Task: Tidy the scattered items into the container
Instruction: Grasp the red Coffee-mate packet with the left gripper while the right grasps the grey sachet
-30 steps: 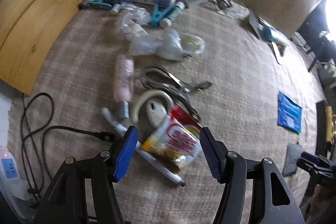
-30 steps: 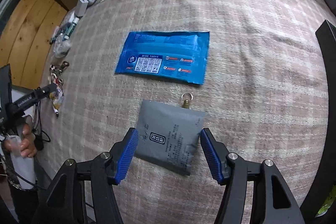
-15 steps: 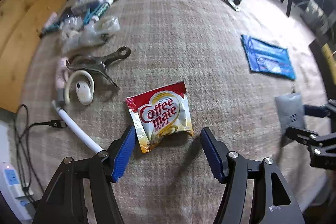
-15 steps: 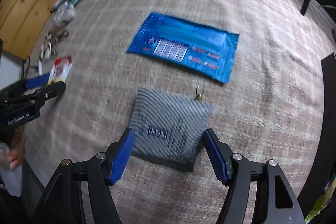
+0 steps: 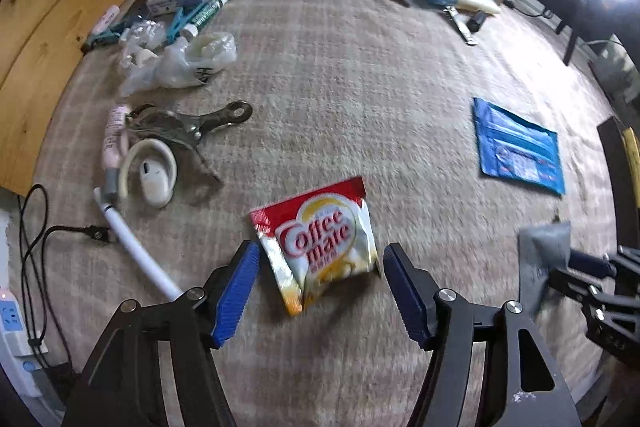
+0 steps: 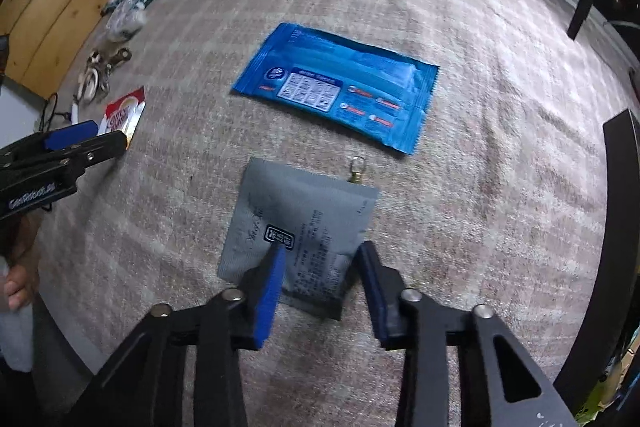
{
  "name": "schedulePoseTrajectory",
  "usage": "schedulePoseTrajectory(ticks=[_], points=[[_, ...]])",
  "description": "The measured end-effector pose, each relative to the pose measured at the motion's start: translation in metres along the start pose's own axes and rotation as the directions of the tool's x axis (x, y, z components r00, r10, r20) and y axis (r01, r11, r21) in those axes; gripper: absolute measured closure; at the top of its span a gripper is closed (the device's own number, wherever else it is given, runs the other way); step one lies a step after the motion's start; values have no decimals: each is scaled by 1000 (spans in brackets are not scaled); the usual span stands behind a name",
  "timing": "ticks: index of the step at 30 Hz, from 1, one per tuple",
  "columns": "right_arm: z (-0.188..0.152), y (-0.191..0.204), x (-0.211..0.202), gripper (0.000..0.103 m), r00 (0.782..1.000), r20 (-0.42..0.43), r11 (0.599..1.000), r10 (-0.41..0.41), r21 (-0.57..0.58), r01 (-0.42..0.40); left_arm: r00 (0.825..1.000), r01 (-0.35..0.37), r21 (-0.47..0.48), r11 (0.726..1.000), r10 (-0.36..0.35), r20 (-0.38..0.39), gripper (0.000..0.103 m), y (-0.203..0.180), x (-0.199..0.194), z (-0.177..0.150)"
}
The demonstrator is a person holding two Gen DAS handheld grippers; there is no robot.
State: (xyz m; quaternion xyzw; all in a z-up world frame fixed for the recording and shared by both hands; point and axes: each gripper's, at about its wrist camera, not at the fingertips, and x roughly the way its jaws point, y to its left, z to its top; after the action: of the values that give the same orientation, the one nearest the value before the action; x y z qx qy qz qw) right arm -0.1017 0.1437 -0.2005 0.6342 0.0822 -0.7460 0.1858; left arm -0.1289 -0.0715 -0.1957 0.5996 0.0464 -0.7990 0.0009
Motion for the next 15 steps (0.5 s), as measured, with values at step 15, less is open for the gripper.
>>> schedulePoseTrajectory(ticks=[15], points=[[-11,-14,-18,94,985,61,979,163,112,-169,997,41,-48,998,-37,68,64,-2,-16,-8]])
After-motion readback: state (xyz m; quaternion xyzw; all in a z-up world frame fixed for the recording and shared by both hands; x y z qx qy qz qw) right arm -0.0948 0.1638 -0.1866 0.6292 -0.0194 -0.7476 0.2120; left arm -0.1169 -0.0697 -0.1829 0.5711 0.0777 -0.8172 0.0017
